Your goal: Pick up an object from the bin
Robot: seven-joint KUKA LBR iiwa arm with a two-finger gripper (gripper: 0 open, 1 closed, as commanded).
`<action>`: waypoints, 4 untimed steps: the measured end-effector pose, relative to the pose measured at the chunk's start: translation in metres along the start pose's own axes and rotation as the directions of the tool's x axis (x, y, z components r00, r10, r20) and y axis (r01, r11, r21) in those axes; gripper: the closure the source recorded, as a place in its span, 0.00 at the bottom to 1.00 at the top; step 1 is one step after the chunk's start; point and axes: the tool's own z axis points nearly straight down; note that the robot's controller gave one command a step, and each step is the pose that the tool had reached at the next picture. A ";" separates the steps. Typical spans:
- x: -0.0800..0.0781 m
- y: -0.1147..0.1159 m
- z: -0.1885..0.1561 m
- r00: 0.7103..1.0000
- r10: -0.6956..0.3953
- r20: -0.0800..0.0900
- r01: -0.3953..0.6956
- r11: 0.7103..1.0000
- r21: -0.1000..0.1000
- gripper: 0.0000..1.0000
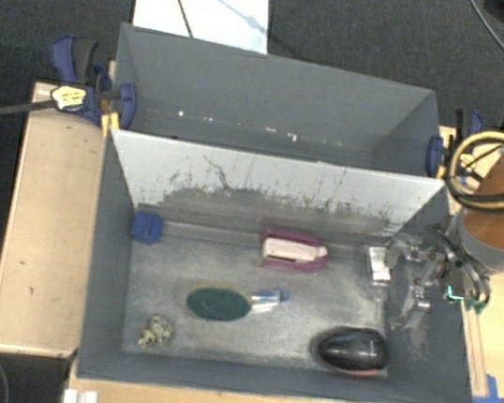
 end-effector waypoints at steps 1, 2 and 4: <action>0.059 0.014 0.083 0.995 -0.099 0.007 0.099 0.995 0.004 0.00; 0.051 0.011 0.075 0.994 -0.103 0.030 0.103 0.995 0.013 1.00; 0.056 0.022 0.032 0.996 -0.084 0.007 0.084 0.996 0.002 0.00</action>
Offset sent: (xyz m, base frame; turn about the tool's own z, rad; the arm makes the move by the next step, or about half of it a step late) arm -0.0603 0.0156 -0.0835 -0.1013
